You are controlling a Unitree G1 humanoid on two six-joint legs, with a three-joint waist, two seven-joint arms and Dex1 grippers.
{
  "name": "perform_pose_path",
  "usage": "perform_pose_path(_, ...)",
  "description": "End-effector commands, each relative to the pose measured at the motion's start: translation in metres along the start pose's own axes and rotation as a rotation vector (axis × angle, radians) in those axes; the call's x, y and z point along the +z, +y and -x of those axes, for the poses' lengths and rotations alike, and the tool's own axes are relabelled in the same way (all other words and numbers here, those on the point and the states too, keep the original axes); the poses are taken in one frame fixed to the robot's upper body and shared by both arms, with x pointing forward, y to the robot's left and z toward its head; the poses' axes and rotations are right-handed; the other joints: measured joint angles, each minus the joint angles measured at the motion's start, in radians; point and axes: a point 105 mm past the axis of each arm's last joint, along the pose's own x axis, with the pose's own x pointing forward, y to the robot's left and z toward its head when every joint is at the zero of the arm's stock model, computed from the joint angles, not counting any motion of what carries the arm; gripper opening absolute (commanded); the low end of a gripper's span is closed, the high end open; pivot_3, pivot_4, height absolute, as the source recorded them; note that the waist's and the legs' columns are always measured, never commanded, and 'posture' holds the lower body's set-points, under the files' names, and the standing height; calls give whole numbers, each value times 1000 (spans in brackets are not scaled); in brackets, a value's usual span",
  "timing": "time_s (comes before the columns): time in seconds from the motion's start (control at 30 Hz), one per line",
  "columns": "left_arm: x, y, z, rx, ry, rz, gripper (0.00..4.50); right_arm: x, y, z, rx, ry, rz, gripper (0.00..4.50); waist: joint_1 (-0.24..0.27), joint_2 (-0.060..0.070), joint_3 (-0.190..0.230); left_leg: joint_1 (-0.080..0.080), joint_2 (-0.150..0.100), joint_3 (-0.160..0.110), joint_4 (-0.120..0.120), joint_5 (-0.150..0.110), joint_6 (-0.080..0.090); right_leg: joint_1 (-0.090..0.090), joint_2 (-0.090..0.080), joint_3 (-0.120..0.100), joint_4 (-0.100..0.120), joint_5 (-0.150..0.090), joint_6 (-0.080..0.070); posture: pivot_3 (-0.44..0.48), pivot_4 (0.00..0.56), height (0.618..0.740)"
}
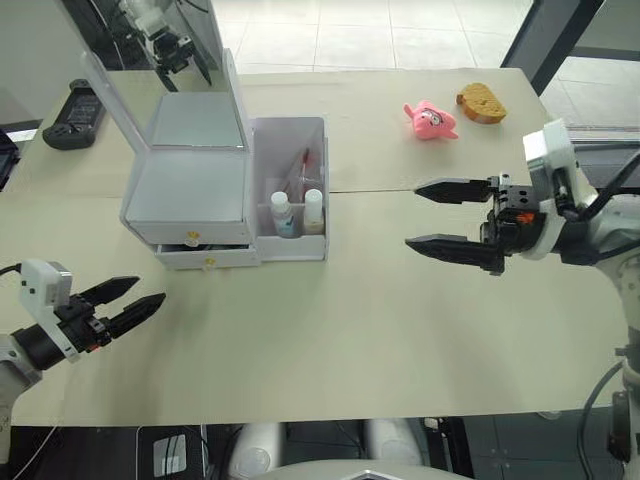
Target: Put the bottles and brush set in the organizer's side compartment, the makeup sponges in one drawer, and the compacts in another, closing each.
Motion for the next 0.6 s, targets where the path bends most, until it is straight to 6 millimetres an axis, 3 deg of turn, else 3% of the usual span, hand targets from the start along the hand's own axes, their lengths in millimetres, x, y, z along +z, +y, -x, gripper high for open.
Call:
perform_pose_path(0.03, -5, -12, -19, -12, -5, -37, 2036, 14, 16, -7, 80, 5, 30, 4500, 4, -1, -1, 0, 0, 0, 0, 0, 0, 0, 0, 0, 0, 0, 0, 0, 150, 740)
perform_pose_path(0.23, -6, -11, -49, 22, -52, -35, 92, 24, 19, -16, 107, 6, 52, 4500, 15, -2, -1, 0, 0, 0, 2, 0, 0, 0, 0, 0, 1, 0, 0, 0, 150, 740)
perform_pose_path(0.6, 3, -1, -77, 83, -104, -63, 22, 18, 18, -17, 78, 17, 97, 4500, 17, -2, -1, 0, 0, 0, 2, 0, 0, -1, 0, 0, 2, 0, 0, 0, 150, 740)
